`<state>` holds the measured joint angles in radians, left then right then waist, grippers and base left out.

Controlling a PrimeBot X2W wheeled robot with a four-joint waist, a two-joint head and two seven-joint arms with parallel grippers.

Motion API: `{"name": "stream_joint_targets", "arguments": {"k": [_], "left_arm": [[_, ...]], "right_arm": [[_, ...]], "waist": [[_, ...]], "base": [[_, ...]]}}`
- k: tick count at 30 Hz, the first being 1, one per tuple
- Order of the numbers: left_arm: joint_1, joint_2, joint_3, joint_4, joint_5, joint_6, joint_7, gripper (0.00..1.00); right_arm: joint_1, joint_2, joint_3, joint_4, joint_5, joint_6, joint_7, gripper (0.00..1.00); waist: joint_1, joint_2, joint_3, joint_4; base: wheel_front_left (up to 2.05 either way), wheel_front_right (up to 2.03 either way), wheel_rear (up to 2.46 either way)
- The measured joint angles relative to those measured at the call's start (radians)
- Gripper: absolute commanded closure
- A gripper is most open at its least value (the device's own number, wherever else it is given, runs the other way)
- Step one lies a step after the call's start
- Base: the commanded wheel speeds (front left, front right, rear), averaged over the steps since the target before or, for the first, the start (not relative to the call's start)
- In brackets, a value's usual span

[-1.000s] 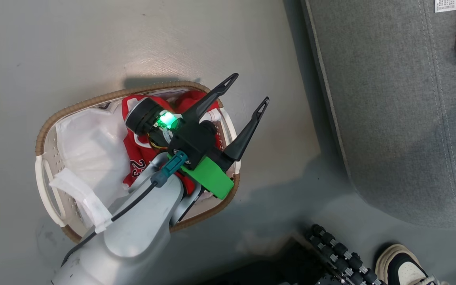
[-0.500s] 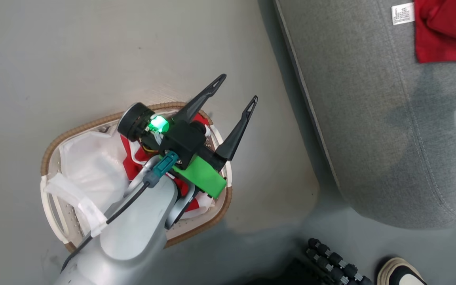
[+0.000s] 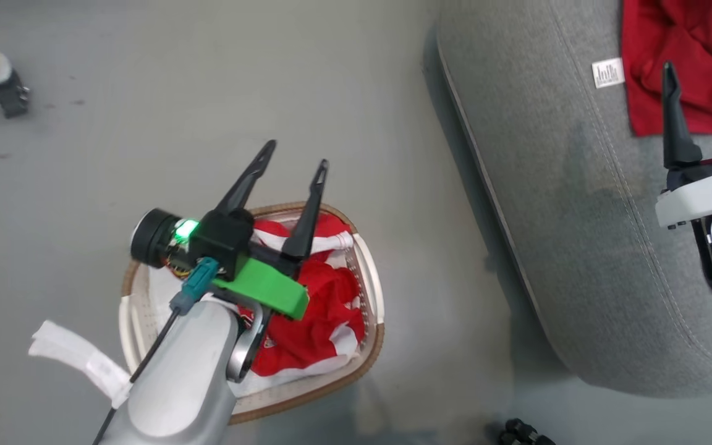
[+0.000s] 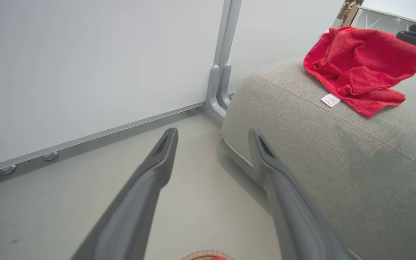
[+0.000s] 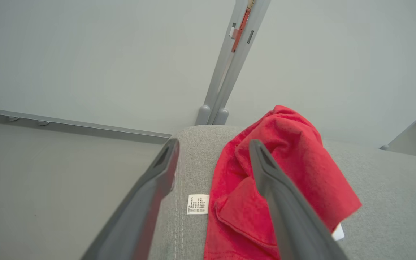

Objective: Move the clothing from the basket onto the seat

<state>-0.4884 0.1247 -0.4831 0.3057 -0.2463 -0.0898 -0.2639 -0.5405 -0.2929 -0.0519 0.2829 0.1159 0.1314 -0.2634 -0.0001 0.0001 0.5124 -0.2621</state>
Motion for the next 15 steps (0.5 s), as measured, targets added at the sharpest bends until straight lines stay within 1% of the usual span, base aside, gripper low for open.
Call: {"name": "stream_joint_targets", "arguments": {"k": [6, 15], "left_arm": [[0.078, -0.012, 0.120, -0.001, 0.020, 0.012, 0.000, 0.00], [0.180, -0.029, 0.261, 0.004, 0.073, 0.024, 0.000, 0.00]], "right_arm": [[0.028, 0.028, 0.046, 0.013, 0.023, 0.000, 0.000, 0.00], [0.098, 0.062, 0.094, 0.028, 0.047, 0.000, 0.000, 0.00]], "waist": [[0.0000, -0.0001, -0.075, 0.051], [0.0000, -0.0001, -0.178, 0.128]], "base": [[0.00, 0.00, 0.00], [0.00, 0.00, 0.00]]}}
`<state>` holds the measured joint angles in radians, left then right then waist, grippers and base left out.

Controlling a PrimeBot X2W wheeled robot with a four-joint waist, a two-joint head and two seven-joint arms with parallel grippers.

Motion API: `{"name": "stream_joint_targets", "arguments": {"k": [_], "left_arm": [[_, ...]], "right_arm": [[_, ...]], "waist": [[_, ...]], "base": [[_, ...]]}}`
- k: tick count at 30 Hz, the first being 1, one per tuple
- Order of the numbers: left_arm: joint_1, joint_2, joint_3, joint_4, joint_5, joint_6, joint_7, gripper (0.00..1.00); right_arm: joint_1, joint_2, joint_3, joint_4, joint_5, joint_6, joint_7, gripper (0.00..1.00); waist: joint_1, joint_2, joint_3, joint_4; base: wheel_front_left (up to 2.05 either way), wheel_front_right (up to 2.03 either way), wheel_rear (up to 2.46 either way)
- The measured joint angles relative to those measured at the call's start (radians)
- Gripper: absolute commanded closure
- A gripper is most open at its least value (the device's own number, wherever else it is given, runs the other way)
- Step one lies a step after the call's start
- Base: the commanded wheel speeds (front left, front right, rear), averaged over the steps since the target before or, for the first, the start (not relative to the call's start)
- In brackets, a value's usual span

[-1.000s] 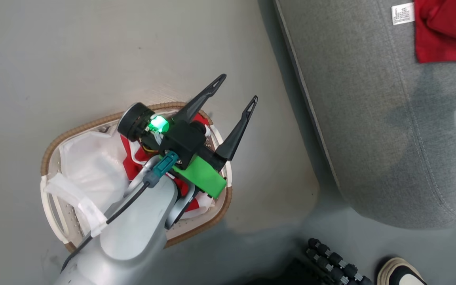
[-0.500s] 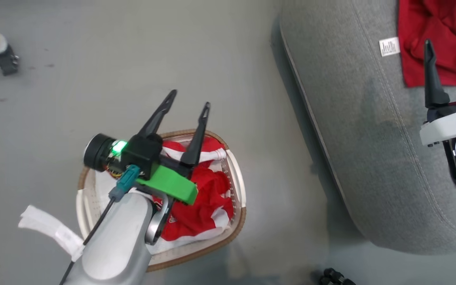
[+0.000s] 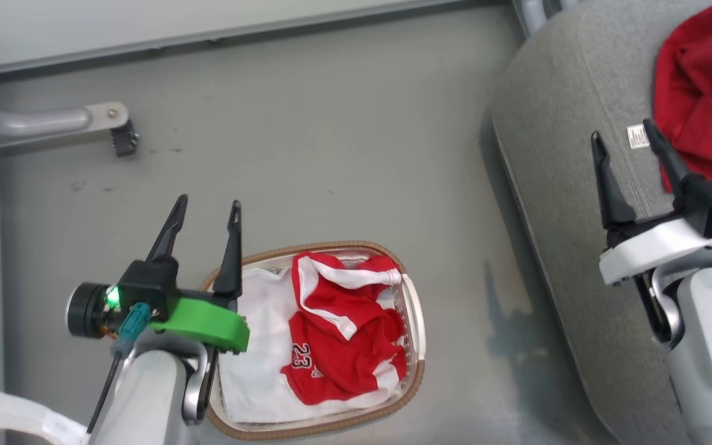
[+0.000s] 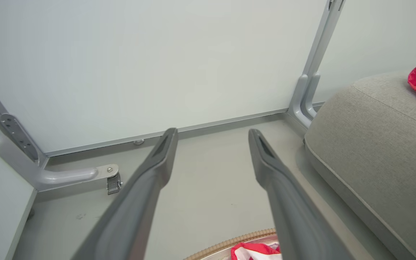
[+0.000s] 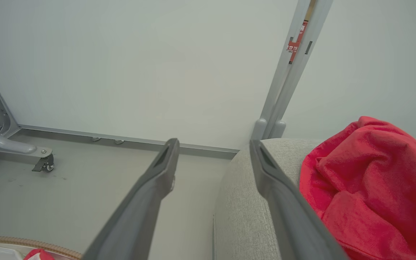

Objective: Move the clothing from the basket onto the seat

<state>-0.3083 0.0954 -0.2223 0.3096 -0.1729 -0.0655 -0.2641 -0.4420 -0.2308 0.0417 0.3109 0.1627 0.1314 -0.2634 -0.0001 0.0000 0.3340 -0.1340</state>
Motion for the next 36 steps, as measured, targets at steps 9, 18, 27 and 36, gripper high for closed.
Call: {"name": "stream_joint_targets", "arguments": {"k": [9, 18, 27, 36], "left_arm": [[0.105, -0.020, 0.114, 0.011, 0.016, -0.010, 0.000, 0.00], [0.197, -0.035, 0.188, 0.011, 0.026, -0.033, 0.000, 0.00], [0.291, -0.041, 0.250, 0.001, 0.043, -0.041, 0.000, 0.00], [0.356, -0.044, 0.265, -0.008, 0.027, -0.053, 0.000, 0.00]], "right_arm": [[0.102, 0.021, 0.029, 0.013, 0.018, 0.000, 0.000, 0.00], [0.213, 0.047, 0.013, -0.003, 0.033, 0.000, 0.000, 0.00], [0.304, 0.073, 0.012, -0.008, 0.031, 0.000, 0.000, 0.00], [0.352, 0.095, 0.004, -0.009, 0.039, 0.000, 0.000, 0.00]], "waist": [[0.0000, 0.0000, -0.103, 0.063], [0.0000, 0.0000, -0.195, 0.106], [0.0000, 0.0000, -0.276, 0.116], [0.0000, 0.0000, -0.326, 0.114]], "base": [[0.00, 0.00, 0.00], [0.00, 0.00, 0.00], [0.00, 0.00, 0.00], [0.00, 0.00, 0.00]]}}
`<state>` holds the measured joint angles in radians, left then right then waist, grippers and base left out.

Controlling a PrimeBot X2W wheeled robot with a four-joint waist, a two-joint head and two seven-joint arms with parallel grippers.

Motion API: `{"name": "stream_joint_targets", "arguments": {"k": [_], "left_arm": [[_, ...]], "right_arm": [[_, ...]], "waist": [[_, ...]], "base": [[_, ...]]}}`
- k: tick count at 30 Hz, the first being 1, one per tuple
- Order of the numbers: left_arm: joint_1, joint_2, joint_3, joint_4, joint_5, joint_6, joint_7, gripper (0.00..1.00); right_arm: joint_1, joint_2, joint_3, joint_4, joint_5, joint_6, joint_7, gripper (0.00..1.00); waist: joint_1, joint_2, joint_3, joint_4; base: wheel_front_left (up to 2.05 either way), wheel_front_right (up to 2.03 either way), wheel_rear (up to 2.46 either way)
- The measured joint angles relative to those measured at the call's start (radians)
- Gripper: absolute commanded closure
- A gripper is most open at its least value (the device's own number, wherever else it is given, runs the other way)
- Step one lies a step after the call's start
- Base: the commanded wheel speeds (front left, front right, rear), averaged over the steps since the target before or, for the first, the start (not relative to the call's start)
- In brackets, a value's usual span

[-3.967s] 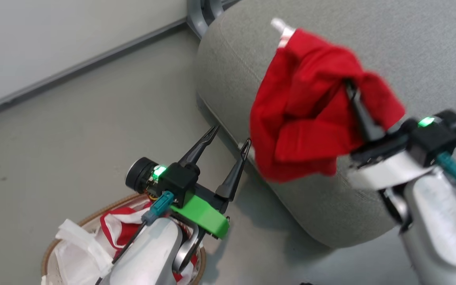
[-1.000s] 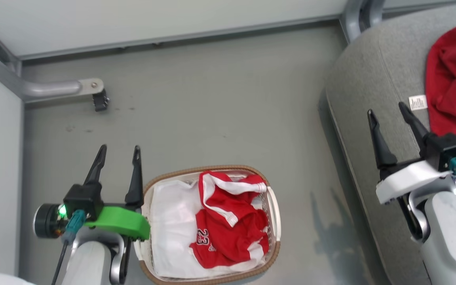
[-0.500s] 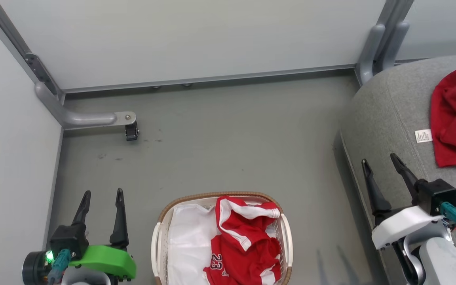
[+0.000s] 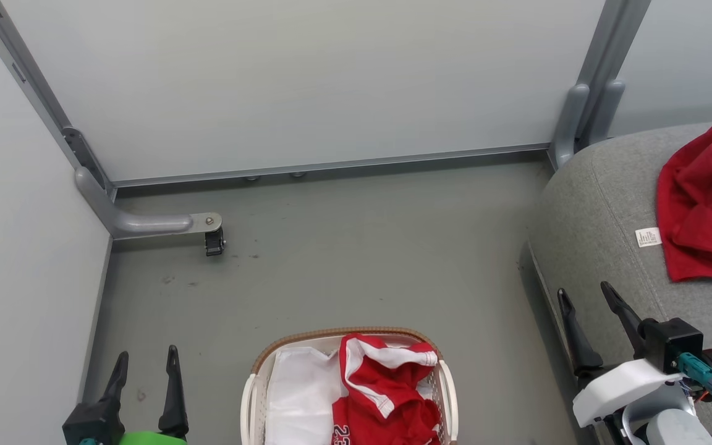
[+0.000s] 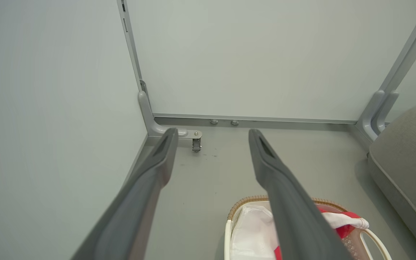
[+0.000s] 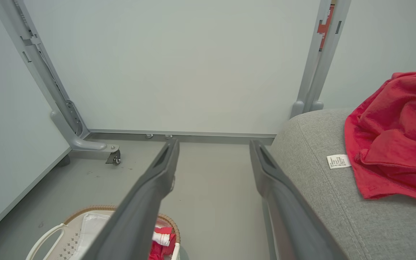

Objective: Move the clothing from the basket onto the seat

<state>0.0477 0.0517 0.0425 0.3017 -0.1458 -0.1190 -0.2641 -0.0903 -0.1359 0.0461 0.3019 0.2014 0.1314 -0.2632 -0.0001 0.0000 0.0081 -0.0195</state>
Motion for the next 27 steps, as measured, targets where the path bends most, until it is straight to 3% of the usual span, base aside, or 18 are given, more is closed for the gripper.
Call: {"name": "stream_joint_targets", "arguments": {"k": [12, 27], "left_arm": [[-0.011, -0.002, -0.077, 0.032, -0.034, -0.009, 0.000, 0.00], [-0.242, -0.003, -0.239, 0.205, -0.133, -0.011, 0.000, 0.00]], "right_arm": [[-0.015, -0.002, 0.012, -0.024, 0.002, 0.000, 0.000, 0.00], [-0.212, 0.014, 0.049, -0.107, 0.000, 0.000, 0.000, 0.00]], "waist": [[0.0000, 0.0000, 0.040, -0.011], [0.0001, 0.0000, 0.259, -0.092]], "base": [[0.00, 0.00, 0.00], [0.00, 0.00, 0.00]]}}
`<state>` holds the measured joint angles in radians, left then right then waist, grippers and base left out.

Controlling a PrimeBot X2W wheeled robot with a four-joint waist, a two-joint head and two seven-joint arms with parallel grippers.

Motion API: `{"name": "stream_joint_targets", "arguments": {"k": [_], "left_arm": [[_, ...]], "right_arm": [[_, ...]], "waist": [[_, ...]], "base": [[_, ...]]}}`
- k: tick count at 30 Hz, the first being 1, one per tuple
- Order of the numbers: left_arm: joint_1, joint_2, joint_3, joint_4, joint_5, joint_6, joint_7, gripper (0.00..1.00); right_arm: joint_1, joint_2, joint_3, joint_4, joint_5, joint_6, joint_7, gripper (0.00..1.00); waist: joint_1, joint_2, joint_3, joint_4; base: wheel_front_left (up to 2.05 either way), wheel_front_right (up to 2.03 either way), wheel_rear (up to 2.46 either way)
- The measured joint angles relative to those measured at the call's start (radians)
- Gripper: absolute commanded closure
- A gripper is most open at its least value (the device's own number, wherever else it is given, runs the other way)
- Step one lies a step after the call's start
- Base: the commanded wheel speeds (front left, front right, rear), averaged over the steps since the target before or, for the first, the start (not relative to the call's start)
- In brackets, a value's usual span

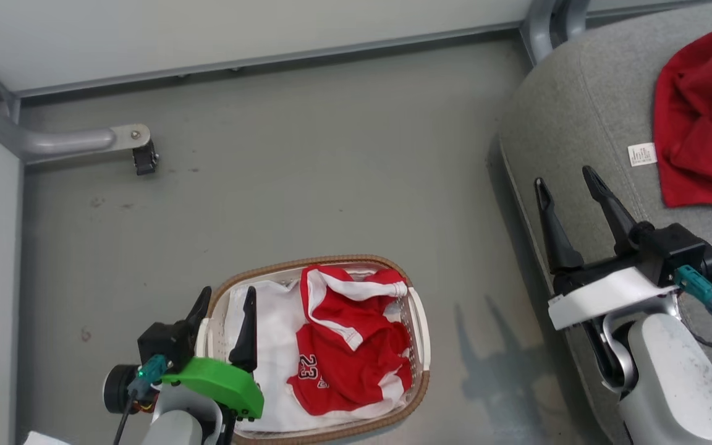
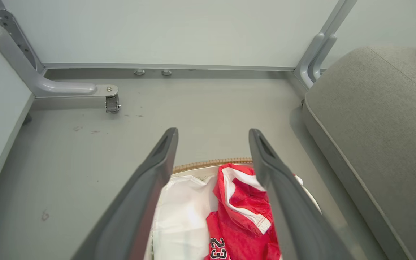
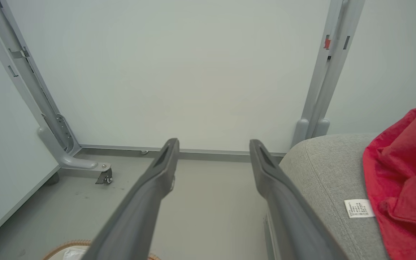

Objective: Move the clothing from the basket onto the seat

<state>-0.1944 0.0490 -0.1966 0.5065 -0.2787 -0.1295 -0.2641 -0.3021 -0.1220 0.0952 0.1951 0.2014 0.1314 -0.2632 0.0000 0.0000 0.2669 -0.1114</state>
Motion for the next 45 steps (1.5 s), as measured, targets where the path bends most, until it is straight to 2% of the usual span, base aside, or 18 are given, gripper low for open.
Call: {"name": "stream_joint_targets", "arguments": {"k": [7, 17, 27, 35, 45], "left_arm": [[-0.118, -0.001, -0.084, 0.151, -0.076, -0.001, 0.000, 0.00], [-0.312, 0.038, -0.176, 0.347, -0.151, -0.001, 0.000, 0.00], [-0.427, 0.069, -0.260, 0.505, -0.235, -0.001, 0.000, 0.00], [-0.493, 0.069, -0.307, 0.587, -0.295, -0.001, 0.004, 0.00], [-0.583, 0.086, -0.363, 0.643, -0.338, -0.001, 0.005, 0.00]], "right_arm": [[-0.076, 0.024, 0.029, -0.028, -0.001, 0.000, 0.000, 0.00], [-0.140, 0.050, 0.055, -0.066, -0.023, 0.000, 0.000, 0.00], [-0.162, 0.066, 0.047, -0.088, -0.023, 0.000, 0.000, 0.00], [-0.164, 0.069, 0.032, -0.103, -0.026, 0.000, 0.000, 0.00], [-0.174, 0.070, 0.026, -0.121, -0.025, 0.000, 0.000, 0.00]], "waist": [[0.0000, 0.0000, 0.120, -0.057], [0.0002, 0.0000, 0.286, -0.139], [0.0002, 0.0000, 0.431, -0.197], [0.0002, 0.0000, 0.516, -0.218], [0.0002, 0.0000, 0.591, -0.211]], "base": [[0.00, 0.00, 0.00], [0.00, 0.00, 0.00], [0.00, 0.00, 0.00], [0.00, 0.00, 0.00], [0.00, 0.00, 0.00]]}}
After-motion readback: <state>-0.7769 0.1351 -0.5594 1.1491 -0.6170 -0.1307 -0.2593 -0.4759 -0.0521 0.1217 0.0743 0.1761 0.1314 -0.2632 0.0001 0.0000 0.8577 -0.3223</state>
